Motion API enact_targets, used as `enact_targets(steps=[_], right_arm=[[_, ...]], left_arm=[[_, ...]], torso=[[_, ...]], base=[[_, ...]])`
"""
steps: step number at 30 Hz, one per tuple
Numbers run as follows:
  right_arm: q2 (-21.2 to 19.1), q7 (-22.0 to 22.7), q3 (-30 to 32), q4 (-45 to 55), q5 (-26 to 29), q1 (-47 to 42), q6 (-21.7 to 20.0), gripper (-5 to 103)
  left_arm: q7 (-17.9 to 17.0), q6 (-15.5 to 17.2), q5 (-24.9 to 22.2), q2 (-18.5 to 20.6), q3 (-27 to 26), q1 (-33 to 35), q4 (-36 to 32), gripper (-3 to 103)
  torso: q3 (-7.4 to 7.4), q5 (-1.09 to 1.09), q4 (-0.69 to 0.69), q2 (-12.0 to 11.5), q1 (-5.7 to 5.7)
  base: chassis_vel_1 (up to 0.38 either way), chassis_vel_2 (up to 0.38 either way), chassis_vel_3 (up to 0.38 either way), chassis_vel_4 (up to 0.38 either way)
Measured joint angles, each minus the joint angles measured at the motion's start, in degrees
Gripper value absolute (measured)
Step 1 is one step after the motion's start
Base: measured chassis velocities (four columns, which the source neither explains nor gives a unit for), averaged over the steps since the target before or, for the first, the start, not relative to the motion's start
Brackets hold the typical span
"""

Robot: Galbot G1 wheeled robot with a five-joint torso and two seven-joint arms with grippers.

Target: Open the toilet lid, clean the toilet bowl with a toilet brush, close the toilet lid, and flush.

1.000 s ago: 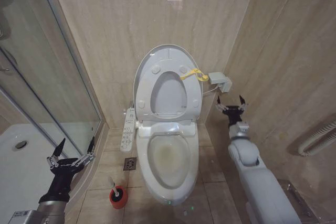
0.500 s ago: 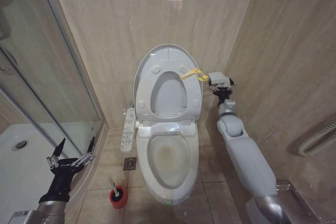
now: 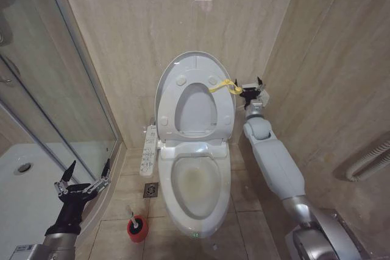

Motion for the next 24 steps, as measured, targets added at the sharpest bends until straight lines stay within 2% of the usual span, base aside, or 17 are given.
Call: enact_targets(steps=[10,13,19,24], right_arm=[[-0.4,0.2,-3.9,2.3,0.5,-0.4,-0.3,100],[-1.1,0.5,-5.2,4.3,1.3,-1.3,-1.0,100],[-3.3,1.8,-7.3,9.6,3.3,-4.1,-3.1,100],[-6.8,2.6,-7.2,16.8,5.6,-9.0,-5.4,100]], left_arm=[[0.0,0.0,0.0,0.0,0.0,0.0,0.0,100],[0.0,0.0,0.0,0.0,0.0,0.0,0.0,100],[0.0,0.0,0.0,0.0,0.0,0.0,0.0,100],[0.0,0.0,0.0,0.0,0.0,0.0,0.0,100]], torso=[[0.0,0.01,-0.01,0.0,0.0],[-0.01,0.0,-0.05,0.0,0.0],[0.0,0.02,-0.01,0.0,0.0],[-0.01,0.02,0.03,0.0,0.0]], base=[[0.0,0.0,0.0,0.0],[0.0,0.0,0.0,0.0],[0.0,0.0,0.0,0.0],[0.0,0.0,0.0,0.0]])
